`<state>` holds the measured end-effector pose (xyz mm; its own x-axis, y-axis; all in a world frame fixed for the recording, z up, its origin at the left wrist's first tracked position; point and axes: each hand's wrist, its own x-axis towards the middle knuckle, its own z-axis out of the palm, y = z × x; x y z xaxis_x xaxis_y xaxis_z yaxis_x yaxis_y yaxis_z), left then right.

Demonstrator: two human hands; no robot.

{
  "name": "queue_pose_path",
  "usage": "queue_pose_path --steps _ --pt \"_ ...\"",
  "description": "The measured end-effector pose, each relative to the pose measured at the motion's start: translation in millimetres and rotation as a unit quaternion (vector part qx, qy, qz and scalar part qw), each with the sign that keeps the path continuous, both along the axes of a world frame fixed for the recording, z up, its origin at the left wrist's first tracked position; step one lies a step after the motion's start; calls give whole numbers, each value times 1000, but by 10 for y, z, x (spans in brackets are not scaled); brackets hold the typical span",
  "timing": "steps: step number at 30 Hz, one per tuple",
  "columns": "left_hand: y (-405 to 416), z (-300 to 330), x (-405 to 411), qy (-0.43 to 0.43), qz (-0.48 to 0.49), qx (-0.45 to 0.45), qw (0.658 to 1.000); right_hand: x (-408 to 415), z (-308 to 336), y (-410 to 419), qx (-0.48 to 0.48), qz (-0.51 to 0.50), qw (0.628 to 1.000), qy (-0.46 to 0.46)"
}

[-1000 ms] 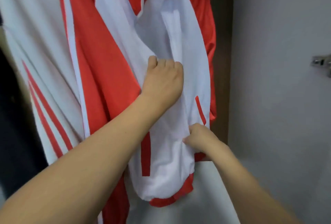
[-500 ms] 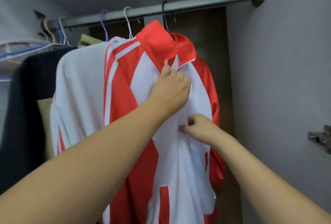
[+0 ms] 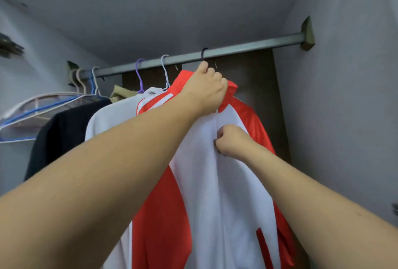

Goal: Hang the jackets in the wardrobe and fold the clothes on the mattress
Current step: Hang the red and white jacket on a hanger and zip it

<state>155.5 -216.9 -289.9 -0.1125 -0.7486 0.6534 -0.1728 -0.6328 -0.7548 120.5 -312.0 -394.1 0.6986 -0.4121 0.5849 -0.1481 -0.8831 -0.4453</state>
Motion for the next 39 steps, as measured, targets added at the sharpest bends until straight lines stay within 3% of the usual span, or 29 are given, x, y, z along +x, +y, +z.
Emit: queue_pose_path --steps 4,8,12,16,20,24,31,36,39 --pt "116 373 20 17 4 -64 998 -1 110 54 -34 -38 997 65" --pt "192 249 243 168 -53 -149 973 -90 303 95 -26 -20 990 138" --pt "522 158 294 315 -120 -255 906 -160 369 -47 9 21 997 68" --pt "655 123 249 459 -61 -216 859 -87 453 -71 28 71 997 -15" --pt "551 49 39 426 -8 -162 890 89 505 -60 81 72 993 -53" --pt "394 -56 -132 385 -1 -186 904 221 549 -80 97 85 990 -64" --pt "343 -131 -118 383 10 -229 895 211 501 -32 114 109 987 -36" --pt "392 -91 -70 413 74 -252 872 198 488 -13 104 118 987 -42" --pt "459 -91 -59 407 109 -230 877 175 468 35 82 117 989 -45"
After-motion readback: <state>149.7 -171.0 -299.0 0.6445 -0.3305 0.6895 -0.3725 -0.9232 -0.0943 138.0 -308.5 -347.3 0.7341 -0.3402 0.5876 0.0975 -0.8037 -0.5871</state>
